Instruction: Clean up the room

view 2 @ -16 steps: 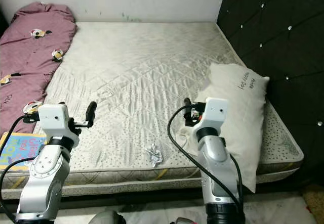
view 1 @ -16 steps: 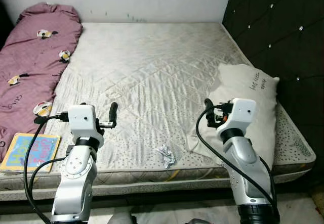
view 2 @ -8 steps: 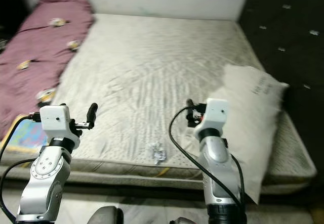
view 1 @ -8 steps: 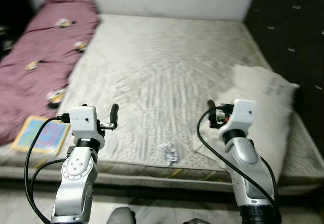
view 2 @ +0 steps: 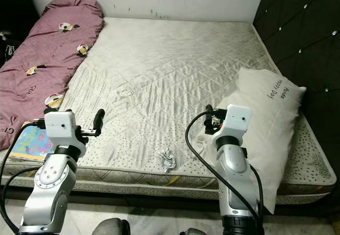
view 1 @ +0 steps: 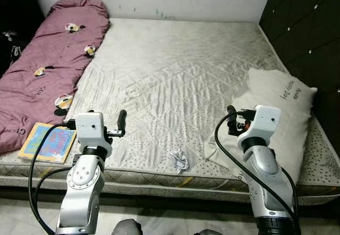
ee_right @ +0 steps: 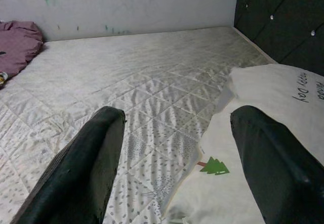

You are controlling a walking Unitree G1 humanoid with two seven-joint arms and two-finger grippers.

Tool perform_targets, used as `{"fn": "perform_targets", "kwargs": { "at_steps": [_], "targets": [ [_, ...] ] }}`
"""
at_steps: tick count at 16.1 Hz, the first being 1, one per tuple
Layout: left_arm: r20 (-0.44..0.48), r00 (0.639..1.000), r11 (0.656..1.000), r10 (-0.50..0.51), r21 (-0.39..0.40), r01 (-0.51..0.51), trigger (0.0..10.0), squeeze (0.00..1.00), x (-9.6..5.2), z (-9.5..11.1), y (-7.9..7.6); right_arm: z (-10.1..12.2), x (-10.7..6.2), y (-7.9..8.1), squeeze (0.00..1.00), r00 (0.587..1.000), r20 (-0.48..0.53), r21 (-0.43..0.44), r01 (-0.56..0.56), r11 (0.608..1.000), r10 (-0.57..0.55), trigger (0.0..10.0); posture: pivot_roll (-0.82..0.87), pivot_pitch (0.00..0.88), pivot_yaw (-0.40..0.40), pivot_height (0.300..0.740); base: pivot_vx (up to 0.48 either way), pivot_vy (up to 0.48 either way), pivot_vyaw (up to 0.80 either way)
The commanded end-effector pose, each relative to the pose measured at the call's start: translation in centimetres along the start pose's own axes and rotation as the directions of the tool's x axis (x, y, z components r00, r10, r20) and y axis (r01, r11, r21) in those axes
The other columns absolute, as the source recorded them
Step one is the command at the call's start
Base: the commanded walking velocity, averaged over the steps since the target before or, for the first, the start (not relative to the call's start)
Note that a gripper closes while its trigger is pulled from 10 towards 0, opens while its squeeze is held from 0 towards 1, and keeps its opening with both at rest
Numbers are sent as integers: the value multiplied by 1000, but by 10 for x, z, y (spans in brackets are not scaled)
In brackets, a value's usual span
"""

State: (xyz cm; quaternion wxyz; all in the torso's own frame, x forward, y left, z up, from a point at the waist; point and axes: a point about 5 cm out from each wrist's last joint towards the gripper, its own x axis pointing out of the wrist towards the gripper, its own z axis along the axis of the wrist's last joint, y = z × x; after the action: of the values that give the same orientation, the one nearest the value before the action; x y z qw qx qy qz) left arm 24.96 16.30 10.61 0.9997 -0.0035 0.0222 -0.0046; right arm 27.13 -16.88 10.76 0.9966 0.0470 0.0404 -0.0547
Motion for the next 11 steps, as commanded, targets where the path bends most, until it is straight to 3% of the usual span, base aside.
{"fn": "perform_targets", "kwargs": {
  "at_steps": [1, 5, 11],
  "targets": [
    [-11, 1000, 1000, 9, 7, -9, 10000, 0, 0, -3, 1, 5, -1, 1, 0, 1000, 16, 8, 0, 1000, 0, 10000, 12, 0, -29, 740, 0, 0, 0],
    [-12, 1000, 1000, 10, 9, -10, 10000, 0, 0, -3, 0, 6, -1, 2, 0, 1000, 17, 16, -12, 1000, 12, 10000, 12, 0, -31, 740, 0, 0, 0],
    [-11, 1000, 1000, 15, 8, -15, 10000, 0, 0, -3, 0, 6, 0, 7, 0, 999, 17, 36, -44, 998, 43, 10000, 13, 0, -34, 702, 0, 0, 0]
  ]
}}
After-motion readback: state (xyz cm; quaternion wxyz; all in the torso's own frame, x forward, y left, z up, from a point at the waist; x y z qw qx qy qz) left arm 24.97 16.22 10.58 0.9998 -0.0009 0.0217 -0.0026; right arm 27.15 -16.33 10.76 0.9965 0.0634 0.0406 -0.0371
